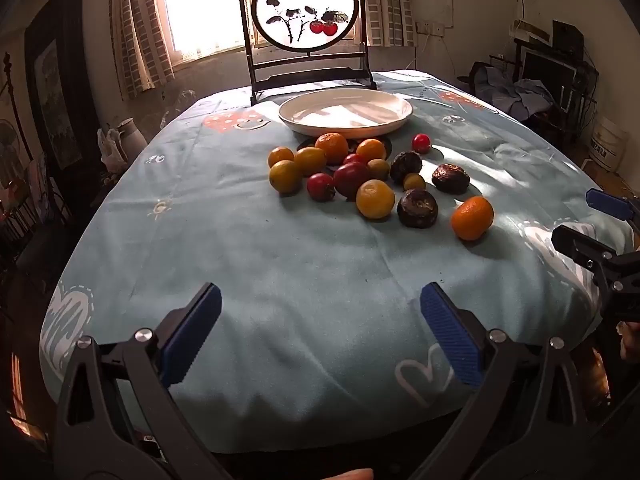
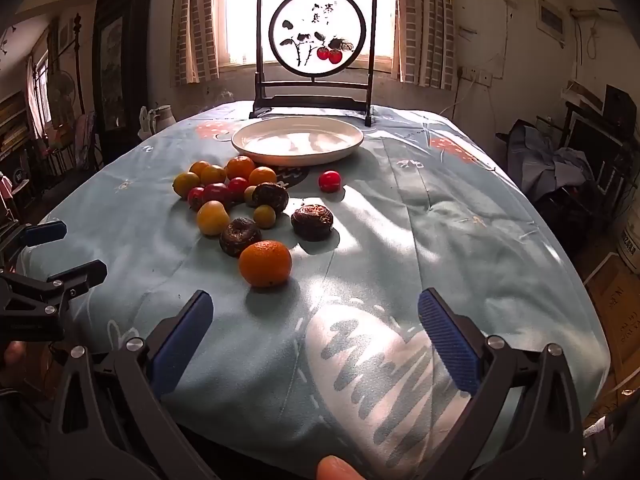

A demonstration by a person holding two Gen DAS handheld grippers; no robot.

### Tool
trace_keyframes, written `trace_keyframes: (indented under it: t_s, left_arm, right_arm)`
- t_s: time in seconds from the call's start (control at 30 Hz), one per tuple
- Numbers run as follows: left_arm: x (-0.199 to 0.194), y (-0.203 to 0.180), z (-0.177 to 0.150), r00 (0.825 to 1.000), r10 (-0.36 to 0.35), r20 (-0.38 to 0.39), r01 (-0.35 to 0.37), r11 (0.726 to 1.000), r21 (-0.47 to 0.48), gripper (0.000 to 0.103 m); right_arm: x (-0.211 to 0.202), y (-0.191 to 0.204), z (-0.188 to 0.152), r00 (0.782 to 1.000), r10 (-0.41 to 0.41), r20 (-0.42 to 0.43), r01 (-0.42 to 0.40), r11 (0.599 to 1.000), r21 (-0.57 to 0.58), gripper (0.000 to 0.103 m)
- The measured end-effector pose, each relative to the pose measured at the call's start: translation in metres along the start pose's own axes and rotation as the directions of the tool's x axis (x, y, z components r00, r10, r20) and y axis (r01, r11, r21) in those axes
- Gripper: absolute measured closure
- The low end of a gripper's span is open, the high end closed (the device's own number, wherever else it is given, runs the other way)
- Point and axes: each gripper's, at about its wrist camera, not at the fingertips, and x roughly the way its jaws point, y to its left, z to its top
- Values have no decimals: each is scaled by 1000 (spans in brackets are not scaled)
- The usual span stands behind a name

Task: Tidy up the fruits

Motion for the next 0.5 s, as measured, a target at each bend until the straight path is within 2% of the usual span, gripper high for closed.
trace_keyframes:
  t_s: [0.5]
  left_arm:
    - [-1,4,4,1000,13,0,-13,1000,-25,2]
  right_arm:
    - [2,-2,-1,1000,5,-9,-5,1000,5,1]
